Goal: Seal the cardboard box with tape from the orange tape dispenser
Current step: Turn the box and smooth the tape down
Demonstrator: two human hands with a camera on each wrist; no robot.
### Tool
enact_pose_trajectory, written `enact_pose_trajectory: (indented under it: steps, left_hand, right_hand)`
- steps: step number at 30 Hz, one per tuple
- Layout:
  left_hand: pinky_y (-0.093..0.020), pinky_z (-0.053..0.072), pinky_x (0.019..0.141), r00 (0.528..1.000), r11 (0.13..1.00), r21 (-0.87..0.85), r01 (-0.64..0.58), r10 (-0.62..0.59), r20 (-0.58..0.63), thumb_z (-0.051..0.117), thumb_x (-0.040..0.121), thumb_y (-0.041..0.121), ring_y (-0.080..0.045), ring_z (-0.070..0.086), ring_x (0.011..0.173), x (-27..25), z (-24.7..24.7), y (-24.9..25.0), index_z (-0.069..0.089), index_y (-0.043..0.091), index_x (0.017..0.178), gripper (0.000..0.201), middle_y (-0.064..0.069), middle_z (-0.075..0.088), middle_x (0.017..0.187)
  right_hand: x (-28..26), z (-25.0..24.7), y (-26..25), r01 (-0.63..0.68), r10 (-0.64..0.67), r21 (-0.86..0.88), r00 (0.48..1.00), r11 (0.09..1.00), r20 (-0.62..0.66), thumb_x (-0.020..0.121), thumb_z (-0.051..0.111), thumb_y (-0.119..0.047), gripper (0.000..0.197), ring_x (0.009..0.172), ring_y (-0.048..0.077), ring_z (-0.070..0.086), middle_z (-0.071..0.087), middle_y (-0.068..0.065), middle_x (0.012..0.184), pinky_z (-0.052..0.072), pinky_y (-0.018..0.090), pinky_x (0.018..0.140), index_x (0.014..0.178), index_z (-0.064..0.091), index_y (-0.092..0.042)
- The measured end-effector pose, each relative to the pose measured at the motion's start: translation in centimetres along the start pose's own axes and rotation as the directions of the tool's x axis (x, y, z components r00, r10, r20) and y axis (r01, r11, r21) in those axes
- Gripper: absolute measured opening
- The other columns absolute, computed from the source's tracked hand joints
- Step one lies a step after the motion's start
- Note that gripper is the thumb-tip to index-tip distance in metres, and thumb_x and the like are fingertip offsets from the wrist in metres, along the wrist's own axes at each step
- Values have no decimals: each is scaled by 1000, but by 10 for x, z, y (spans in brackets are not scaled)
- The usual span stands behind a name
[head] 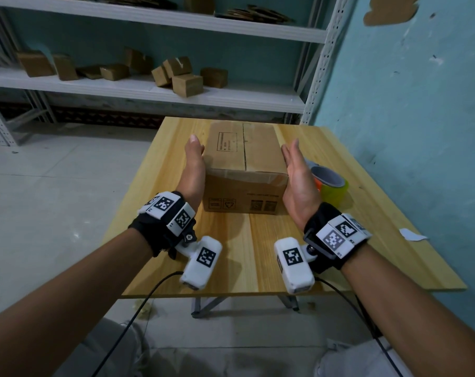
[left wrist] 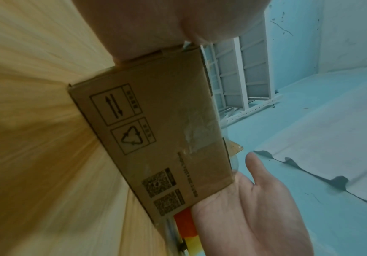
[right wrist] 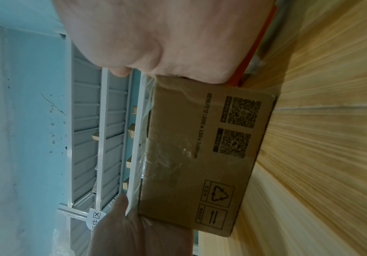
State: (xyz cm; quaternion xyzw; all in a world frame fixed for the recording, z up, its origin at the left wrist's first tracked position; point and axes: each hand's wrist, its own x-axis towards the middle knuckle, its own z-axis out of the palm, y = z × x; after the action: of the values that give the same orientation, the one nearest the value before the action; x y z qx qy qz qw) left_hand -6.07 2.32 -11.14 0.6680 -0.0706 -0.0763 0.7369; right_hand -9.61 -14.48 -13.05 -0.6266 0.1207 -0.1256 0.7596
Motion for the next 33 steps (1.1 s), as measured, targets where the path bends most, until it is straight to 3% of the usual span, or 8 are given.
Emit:
enact_pose_trajectory:
  steps: [4, 9, 13, 19, 23, 27, 30, 33]
  left_hand:
    - [-33, 29, 102, 999, 1000, -24, -5, 4, -43, 10, 101, 53, -18, 42, 126, -3, 4, 1, 21, 20, 150, 60, -6, 41, 145]
    - [-24, 32, 81, 998, 1000, -15, -25, 24, -64, 9, 101, 51, -2, 46, 87, -8, 9, 2, 28, 19, 147, 59, 2, 46, 117]
    - [-28, 28, 91, 999, 1000, -16, -20, 19, -48, 7, 101, 51, -11, 40, 108, -7, 8, 0, 25, 17, 148, 60, -9, 42, 143]
    - [-32, 24, 102, 998, 999, -16, 31, -32, -54, 7, 100, 54, -24, 33, 136, 0, 4, -6, 18, 16, 151, 64, -11, 33, 151]
    - [-42, 18, 114, 996, 999, -11, 43, -43, -74, 8, 99, 56, -26, 25, 143, 12, -2, -10, 11, 19, 153, 66, -10, 26, 156]
    - [-47, 13, 119, 998, 998, 11, 59, -59, -37, 10, 97, 60, -24, 24, 144, 22, -10, -10, 12, 19, 153, 70, -8, 21, 158]
    - [-46, 18, 118, 996, 995, 60, 81, -83, 21, 15, 98, 60, -23, 27, 143, 23, -20, -4, 20, 18, 152, 69, -6, 26, 157]
    - [-40, 35, 109, 997, 983, 182, 22, -35, 70, 25, 101, 51, -22, 41, 132, 23, -31, 7, 35, 18, 146, 57, -6, 40, 148]
  right_hand:
    - [0, 1, 3, -4, 4, -16, 1000, 1000, 4, 56, 50, -97, 117, 147, 16, 29, 27, -9, 162, 20, 51, 121, 155, 21, -42]
    - [3, -1, 7, 31, -32, -44, 999, 999, -20, 48, 50, -101, 125, 148, 15, 25, 25, -11, 162, 19, 52, 121, 155, 20, -43]
    - [8, -4, 11, 31, -31, -38, 999, 999, -14, 51, 49, -101, 123, 148, 14, 25, 27, -11, 162, 18, 52, 121, 155, 21, -42]
    - [6, -5, 9, -29, 28, -14, 999, 999, -23, 48, 53, -100, 126, 145, 20, 33, 35, -3, 159, 22, 51, 120, 154, 29, -37]
    - [-7, -2, 0, -63, 62, -27, 998, 998, -21, 68, 47, -89, 101, 140, 19, 41, 46, 0, 152, 26, 49, 119, 150, 38, -31]
    - [-9, -8, -5, -33, 36, -52, 998, 998, 53, 100, 22, -62, 43, 105, 6, 63, 70, -12, 106, 44, 32, 102, 112, 56, -37]
    - [-16, -10, -11, 5, 2, -84, 996, 996, 87, 102, 15, -58, 58, 90, -8, 60, 64, -27, 98, 44, 18, 84, 145, 39, -27]
    - [-17, -15, -16, 55, -37, -173, 994, 983, 104, 102, 11, -57, 62, 92, -20, 55, 59, -29, 106, 38, 9, 86, 152, 24, -22]
